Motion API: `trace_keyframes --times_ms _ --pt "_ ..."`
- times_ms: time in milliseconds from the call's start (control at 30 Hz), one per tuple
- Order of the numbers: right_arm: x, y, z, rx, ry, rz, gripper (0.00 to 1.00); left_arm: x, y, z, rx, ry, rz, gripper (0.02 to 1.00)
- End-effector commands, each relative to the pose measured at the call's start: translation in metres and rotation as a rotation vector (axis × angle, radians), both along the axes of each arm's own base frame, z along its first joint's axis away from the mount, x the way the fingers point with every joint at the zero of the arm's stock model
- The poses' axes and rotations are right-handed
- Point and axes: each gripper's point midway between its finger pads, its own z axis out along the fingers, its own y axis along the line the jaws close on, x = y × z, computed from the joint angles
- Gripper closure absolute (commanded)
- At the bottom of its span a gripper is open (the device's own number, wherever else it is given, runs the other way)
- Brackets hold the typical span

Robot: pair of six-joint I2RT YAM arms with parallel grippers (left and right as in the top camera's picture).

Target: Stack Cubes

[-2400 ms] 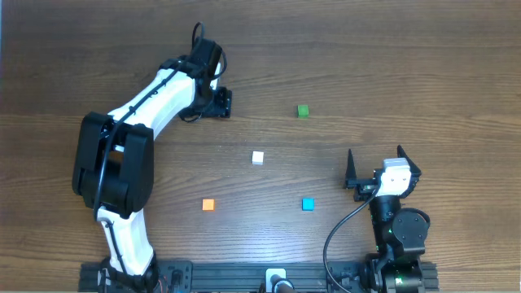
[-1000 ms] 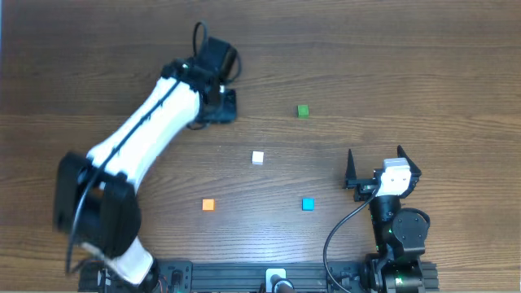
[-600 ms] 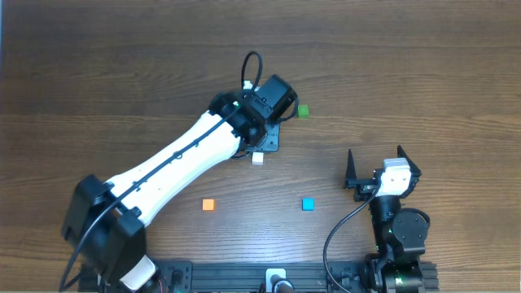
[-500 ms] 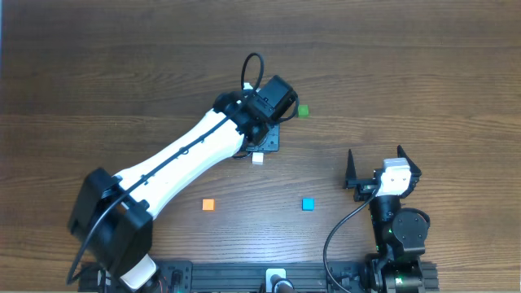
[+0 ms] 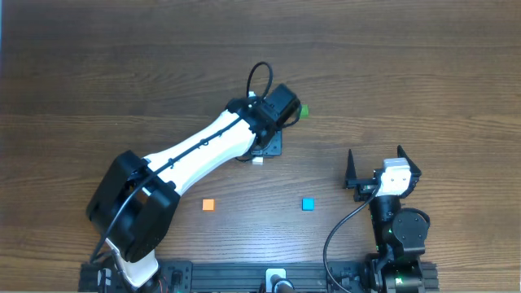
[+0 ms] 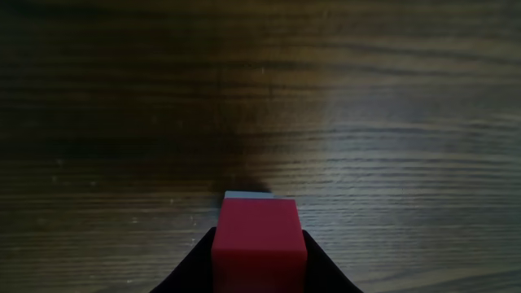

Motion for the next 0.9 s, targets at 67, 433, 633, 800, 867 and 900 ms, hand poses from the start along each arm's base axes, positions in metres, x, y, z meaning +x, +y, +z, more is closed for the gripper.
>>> trace_keyframes --times_ms 67,433,633,800,867,900 --pt "-0.0001 -0.0001 -0.0011 0.000 -0.004 0.002 0.009 -0.0086 0.0035 -0.0196 -0.008 0.040 0.014 0.976" --pt "-0.0001 -0.0001 -0.0011 -0.001 -0.004 0.002 0.007 -0.0146 0.0076 -0.0217 0.008 0.065 0.009 0.976" --pt "-0.0001 -0.0001 -0.0011 -0.001 -0.004 0.002 0.007 -0.0147 0.0075 -0.0217 0.008 0.065 0.006 0.978" --pt "-0.0001 -0.0001 -0.0011 0.000 -0.004 0.002 0.007 -0.0159 0.0060 -0.0216 0.009 0.064 0.000 0.980" --pt "-0.0001 -0.0001 -0.0011 -0.001 -0.004 0.002 0.007 -0.0161 0.0058 -0.0219 0.009 0.065 -0.001 0.980" --pt "-0.0001 -0.0001 -0.0011 -0.001 -0.004 0.002 0.009 -0.0162 0.0058 -0.0223 0.010 0.065 -0.001 0.980"
